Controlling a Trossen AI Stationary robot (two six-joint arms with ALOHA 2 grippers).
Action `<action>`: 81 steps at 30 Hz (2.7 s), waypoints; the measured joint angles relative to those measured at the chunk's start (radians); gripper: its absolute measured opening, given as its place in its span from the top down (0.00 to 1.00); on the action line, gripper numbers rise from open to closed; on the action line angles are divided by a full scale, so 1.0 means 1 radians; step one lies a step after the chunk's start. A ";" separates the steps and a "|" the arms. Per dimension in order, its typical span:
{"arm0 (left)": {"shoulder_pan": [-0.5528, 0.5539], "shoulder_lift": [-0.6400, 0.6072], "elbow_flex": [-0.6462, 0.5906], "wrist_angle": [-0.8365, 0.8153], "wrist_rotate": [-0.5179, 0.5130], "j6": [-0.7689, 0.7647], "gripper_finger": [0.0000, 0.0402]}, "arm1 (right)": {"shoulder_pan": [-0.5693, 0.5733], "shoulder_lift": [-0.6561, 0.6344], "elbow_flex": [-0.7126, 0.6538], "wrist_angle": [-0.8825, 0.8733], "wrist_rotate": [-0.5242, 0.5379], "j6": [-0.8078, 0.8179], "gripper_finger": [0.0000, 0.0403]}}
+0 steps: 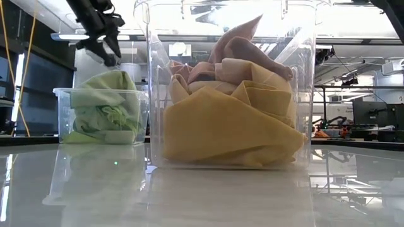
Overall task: Sort towels by color in basket
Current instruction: Put the dark green towel into the top transparent bin, then return to Home Position
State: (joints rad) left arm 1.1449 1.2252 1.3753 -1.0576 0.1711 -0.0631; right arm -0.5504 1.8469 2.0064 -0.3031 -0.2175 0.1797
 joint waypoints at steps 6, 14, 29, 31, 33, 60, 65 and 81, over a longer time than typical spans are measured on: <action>0.001 0.107 -0.034 0.102 0.001 0.066 0.61 | 0.004 0.000 0.000 -0.015 0.006 0.016 0.62; 0.000 0.286 -0.175 0.090 0.037 0.127 0.95 | 0.033 0.000 0.000 -0.118 0.007 0.048 0.62; 0.007 0.247 0.029 -0.162 0.057 0.205 0.90 | 0.057 0.000 0.000 -0.179 0.060 -0.005 0.62; 0.007 0.220 0.051 -0.204 0.057 0.200 0.86 | 0.052 0.000 0.000 -0.179 0.061 -0.005 0.62; 0.007 0.195 0.045 -0.219 0.055 0.179 0.83 | 0.046 0.000 0.000 -0.179 0.061 -0.005 0.62; 0.035 0.233 -0.057 -0.113 0.024 0.195 0.75 | 0.051 0.000 -0.001 -0.272 0.062 0.005 0.62; 0.028 0.177 0.019 -0.204 0.030 0.191 0.66 | 0.063 0.000 -0.001 -0.318 0.060 0.014 0.62; -0.055 -0.164 -0.188 0.217 0.178 0.198 0.67 | 0.132 -0.023 -0.086 -0.756 -0.269 -0.131 0.62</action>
State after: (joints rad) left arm 1.0897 1.0610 1.1871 -0.8403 0.3487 0.1352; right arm -0.4181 1.8239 1.9208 -1.0595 -0.4869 0.0490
